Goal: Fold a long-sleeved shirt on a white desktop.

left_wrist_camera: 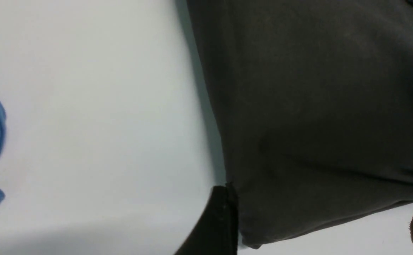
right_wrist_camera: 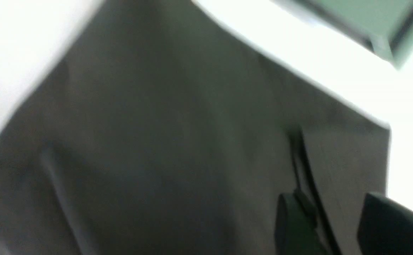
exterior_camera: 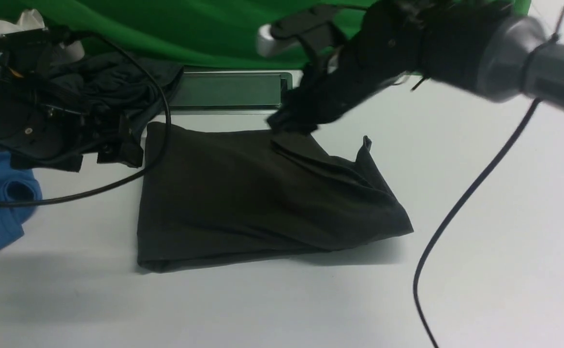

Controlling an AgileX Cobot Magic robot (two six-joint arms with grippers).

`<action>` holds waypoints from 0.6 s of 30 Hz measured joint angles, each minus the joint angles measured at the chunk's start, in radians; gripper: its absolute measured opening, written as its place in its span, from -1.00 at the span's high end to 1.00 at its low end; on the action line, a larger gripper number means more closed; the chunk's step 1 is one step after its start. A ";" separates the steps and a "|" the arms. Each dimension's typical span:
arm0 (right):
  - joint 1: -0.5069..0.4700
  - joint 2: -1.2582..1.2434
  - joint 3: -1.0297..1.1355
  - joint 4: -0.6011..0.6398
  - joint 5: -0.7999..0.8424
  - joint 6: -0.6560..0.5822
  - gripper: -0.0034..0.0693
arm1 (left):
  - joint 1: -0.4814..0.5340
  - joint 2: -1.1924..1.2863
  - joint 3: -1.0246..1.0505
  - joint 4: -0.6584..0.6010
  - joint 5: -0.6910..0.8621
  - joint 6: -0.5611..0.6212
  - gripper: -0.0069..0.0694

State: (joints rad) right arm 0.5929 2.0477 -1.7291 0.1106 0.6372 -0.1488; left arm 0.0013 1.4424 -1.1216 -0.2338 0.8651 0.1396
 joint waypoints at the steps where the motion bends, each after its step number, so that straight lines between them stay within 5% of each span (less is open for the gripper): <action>1: 0.003 0.012 -0.002 0.002 -0.033 -0.007 0.16 | 0.000 0.000 0.000 0.000 -0.002 0.000 -1.00; 9: 0.001 0.151 -0.114 0.005 -0.086 -0.018 -0.08 | 0.000 0.000 0.000 -0.012 -0.007 0.001 -0.98; 18: -0.018 0.284 -0.208 0.004 -0.035 -0.018 -0.10 | 0.000 0.000 0.013 -0.018 -0.017 0.008 -0.94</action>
State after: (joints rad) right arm 0.5746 2.3314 -1.9373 0.1146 0.6025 -0.1670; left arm 0.0013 1.4424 -1.1082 -0.2519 0.8480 0.1471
